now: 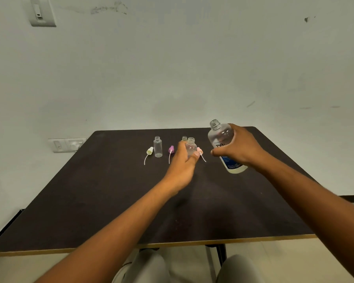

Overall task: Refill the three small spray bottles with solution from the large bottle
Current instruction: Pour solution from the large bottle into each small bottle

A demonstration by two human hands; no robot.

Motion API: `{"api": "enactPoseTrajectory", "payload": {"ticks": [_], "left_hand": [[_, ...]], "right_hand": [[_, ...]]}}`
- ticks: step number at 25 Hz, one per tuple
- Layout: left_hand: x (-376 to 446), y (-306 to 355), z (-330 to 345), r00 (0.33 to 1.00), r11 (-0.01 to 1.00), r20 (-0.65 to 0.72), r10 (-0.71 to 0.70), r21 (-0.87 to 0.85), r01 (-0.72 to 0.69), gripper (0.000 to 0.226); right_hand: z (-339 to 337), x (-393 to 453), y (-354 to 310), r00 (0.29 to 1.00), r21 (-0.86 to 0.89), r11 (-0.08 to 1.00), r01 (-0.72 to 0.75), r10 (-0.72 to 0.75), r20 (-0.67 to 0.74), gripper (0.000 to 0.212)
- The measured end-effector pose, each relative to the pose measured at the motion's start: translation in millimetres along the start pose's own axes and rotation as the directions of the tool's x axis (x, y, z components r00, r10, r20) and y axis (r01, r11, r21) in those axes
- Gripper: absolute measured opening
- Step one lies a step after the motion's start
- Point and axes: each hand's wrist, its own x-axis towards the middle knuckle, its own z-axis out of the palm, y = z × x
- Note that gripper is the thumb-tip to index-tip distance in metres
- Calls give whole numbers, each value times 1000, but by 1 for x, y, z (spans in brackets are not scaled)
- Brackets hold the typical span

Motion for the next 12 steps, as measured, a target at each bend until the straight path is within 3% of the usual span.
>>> {"api": "enactPoseTrajectory", "payload": {"ticks": [6, 12], "left_hand": [[56, -6, 29, 999, 999, -15, -33, 29, 33, 15], [127, -31, 65, 994, 987, -67, -83, 131, 91, 32]], "right_hand": [[-7, 13, 58, 994, 81, 993, -86, 92, -65, 62], [-8, 23, 109, 984, 179, 974, -137, 155, -92, 66]]}}
